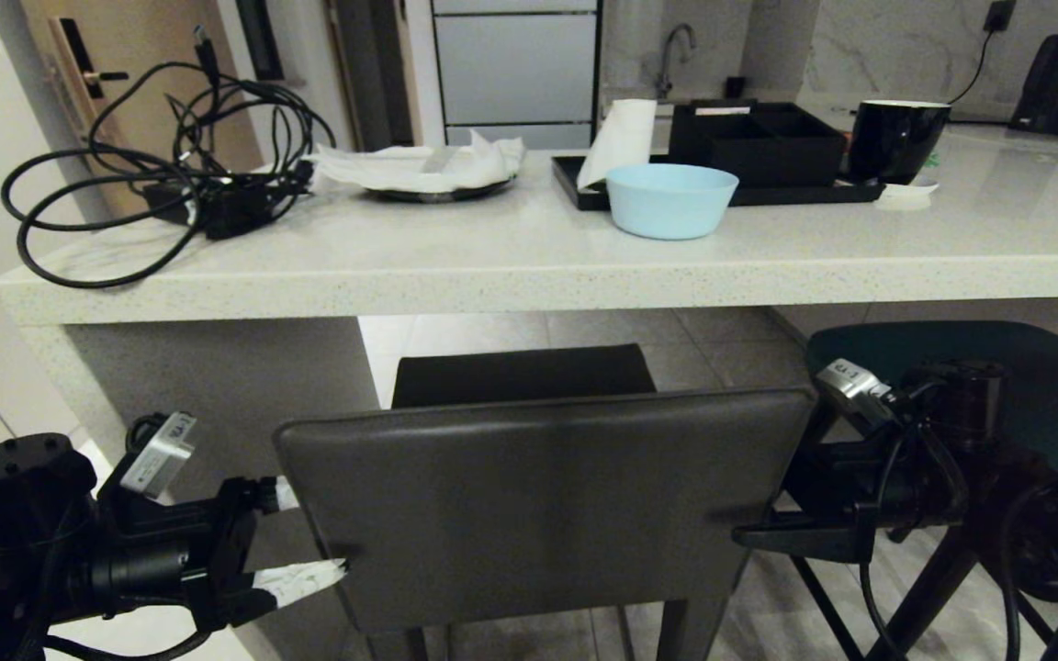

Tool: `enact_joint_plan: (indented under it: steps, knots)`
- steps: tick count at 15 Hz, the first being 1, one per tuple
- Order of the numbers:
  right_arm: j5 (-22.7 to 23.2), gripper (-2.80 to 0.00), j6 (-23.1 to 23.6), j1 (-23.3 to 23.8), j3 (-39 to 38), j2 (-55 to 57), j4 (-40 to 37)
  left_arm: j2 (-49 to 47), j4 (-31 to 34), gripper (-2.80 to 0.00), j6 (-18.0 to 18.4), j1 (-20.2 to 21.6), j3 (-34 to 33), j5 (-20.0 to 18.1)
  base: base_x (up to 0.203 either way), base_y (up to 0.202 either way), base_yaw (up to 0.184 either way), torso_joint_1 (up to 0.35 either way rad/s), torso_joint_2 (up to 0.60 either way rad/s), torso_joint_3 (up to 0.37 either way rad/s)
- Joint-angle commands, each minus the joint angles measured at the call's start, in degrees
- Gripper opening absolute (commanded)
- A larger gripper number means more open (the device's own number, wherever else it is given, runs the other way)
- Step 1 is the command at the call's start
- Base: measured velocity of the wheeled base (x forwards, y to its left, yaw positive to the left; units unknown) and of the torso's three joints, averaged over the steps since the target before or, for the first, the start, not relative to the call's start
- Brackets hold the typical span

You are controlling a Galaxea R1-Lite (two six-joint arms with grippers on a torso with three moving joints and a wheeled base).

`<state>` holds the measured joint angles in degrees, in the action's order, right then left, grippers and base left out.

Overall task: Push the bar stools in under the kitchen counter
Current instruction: Pull the gray chair out from under the dining table

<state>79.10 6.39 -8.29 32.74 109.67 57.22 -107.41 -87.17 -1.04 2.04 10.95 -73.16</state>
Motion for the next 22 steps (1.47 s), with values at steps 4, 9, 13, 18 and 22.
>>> enact_joint_plan:
  steps: [4, 9, 13, 18, 22]
  knots:
    - [0.5, 0.00, 0.0, -0.1, -0.1, 0.5, 0.6, 0.4, -0.5, 0.00, 0.0, -0.1, -0.2, -0.3, 0.000, 0.000, 0.000, 0.000, 0.00, 0.000]
    - [0.4, 0.00, -0.1, -0.4, 0.3, 0.6, 0.9, 0.6, -0.5, 0.00, 0.0, 0.4, -0.5, -0.2, 0.000, 0.000, 0.000, 0.000, 0.00, 0.000]
    - [0.4, 0.00, -0.5, -0.7, 0.5, 1.0, 1.3, 0.7, -0.5, 0.00, -0.2, 0.4, -0.3, -0.1, 0.000, 0.000, 0.000, 0.000, 0.00, 0.000]
    - [0.4, 0.00, -0.9, -1.1, 1.2, 1.2, 1.6, 0.7, -0.5, 0.00, -0.6, 0.1, 0.0, -0.1, 0.000, 0.000, 0.000, 0.000, 0.00, 0.000]
    - [0.3, 0.00, -0.9, -1.6, 0.5, 0.9, 2.4, 1.0, -0.5, 0.00, -0.6, 0.3, -0.6, -0.1, 0.000, 0.000, 0.000, 0.000, 0.00, 0.000]
